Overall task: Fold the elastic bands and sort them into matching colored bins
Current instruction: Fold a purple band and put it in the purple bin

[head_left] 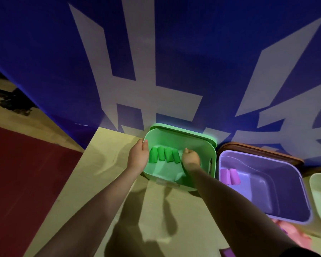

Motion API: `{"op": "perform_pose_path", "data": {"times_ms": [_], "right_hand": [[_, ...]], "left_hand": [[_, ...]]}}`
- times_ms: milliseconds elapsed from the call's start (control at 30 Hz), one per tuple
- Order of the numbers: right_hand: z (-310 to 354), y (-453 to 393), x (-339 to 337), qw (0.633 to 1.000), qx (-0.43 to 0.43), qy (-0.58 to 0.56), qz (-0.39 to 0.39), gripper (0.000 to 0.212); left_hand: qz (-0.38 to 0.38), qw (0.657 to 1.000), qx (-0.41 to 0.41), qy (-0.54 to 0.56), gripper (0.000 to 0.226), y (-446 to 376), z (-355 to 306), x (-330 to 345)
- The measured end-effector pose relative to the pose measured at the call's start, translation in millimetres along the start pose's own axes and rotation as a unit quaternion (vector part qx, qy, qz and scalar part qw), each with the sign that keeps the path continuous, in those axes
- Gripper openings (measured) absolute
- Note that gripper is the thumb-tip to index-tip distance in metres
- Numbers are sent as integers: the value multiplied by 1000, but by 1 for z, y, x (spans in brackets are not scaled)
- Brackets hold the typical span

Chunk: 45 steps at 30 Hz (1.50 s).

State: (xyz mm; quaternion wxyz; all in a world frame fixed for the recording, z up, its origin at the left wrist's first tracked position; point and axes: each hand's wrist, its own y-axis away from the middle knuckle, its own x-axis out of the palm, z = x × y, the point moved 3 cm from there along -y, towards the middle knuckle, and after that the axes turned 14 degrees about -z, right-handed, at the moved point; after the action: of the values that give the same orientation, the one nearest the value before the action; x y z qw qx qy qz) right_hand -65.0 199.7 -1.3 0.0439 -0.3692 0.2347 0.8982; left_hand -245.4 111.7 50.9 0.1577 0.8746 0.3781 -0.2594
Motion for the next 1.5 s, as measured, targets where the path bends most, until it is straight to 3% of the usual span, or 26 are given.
{"op": "perform_pose_path", "data": {"times_ms": [200, 333, 433, 500, 567, 633, 700, 800, 967, 1100, 1333, 1500], "right_hand": [[16, 12, -34, 996, -9, -53, 65, 39], [22, 45, -85, 981, -53, -148, 113, 27], [7, 68, -138, 969, -84, -213, 94, 24], [-15, 77, -173, 960, -83, -261, 58, 24], [-43, 85, -207, 951, -82, -299, 3, 24], [-75, 91, -239, 945, -75, -314, -48, 25], [-111, 97, -265, 941, -47, -325, -87, 27], [-167, 108, -293, 932, 8, -340, -122, 25], [-266, 118, -314, 938, 73, -303, -154, 21], [-334, 114, -323, 950, 97, -243, -168, 23], [-382, 83, -337, 989, 19, 0, -145, 34], [-391, 60, -325, 990, -46, 131, -31, 39]], "left_hand": [[55, 997, 3, -47, 38, -4, -3, -2], [101, 967, 34, -230, 57, -11, -5, -14], [40, 939, 167, -297, 57, 14, -32, -25], [14, 924, 301, -235, 50, 52, -60, -24], [56, 918, 368, -139, 42, 99, -85, -16], [113, 929, 350, -33, 33, 149, -101, -1], [166, 947, 267, 63, 26, 194, -108, 15], [255, 951, 142, 101, 21, 246, -98, 46], [320, 939, 124, -18, 25, 296, -73, 96], [319, 934, 140, -83, 27, 318, -67, 133], [246, 951, 157, -100, 33, 345, -75, 190], [244, 904, 149, -316, 48, 353, -48, 216]]}}
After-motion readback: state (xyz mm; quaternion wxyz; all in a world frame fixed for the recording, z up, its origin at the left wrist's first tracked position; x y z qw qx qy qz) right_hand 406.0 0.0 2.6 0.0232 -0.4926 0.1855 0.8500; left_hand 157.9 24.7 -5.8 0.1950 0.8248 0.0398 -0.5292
